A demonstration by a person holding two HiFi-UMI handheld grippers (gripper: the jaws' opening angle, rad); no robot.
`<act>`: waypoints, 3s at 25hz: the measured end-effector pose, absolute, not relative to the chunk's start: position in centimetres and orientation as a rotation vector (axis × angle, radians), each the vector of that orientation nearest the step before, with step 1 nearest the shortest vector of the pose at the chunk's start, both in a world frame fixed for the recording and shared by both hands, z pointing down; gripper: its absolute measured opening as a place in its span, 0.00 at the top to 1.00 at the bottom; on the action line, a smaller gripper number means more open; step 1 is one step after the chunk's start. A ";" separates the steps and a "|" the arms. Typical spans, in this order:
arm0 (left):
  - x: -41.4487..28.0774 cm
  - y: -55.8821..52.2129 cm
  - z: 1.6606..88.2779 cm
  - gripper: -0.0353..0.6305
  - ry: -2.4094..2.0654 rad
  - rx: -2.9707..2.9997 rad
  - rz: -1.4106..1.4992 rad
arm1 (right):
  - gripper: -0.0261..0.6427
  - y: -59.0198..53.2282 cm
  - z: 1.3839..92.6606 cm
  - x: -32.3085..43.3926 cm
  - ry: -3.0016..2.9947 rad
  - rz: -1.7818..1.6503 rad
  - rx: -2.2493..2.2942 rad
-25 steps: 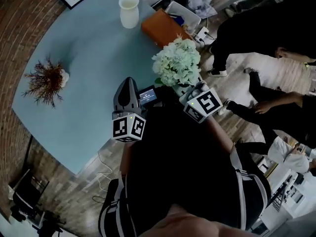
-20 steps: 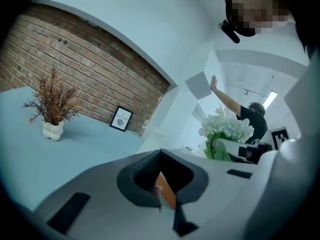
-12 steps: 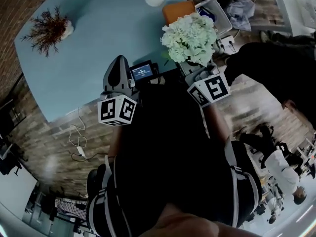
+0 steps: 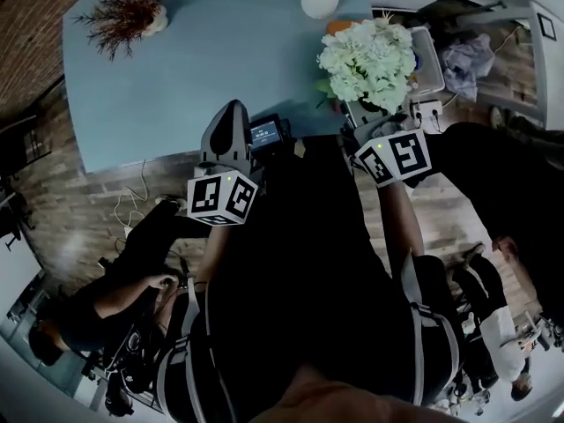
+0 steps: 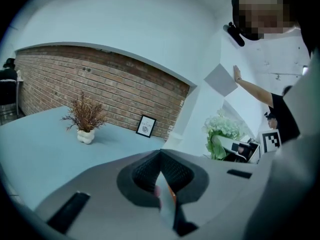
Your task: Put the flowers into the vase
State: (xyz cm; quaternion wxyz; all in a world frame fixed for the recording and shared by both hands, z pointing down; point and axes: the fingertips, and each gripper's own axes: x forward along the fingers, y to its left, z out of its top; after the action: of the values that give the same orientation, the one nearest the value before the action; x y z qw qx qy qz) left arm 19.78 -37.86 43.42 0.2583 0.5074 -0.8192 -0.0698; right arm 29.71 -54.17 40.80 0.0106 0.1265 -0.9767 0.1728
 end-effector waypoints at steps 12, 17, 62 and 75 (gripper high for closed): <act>16.6 -38.1 42.7 0.89 -2.228 1.384 -0.261 | 0.72 -62.0 30.4 23.9 -3.204 0.183 0.452; 15.2 -37.2 43.0 0.89 -2.239 1.337 -0.283 | 0.72 -64.3 25.4 21.9 -3.293 0.144 0.438; 11.0 -32.0 43.9 0.89 -2.311 1.197 -0.258 | 0.72 -68.9 46.3 13.4 -2.854 -0.121 0.642; 12.8 -32.0 42.6 0.89 -2.338 1.228 -0.273 | 0.49 -67.2 47.2 15.5 -2.723 0.141 0.326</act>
State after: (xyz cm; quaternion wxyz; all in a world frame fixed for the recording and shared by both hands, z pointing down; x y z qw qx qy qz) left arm 12.75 -31.95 42.60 0.2410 0.4490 -0.8546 -0.0997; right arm 15.53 -67.16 47.22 0.1967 0.1165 -0.9722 0.0502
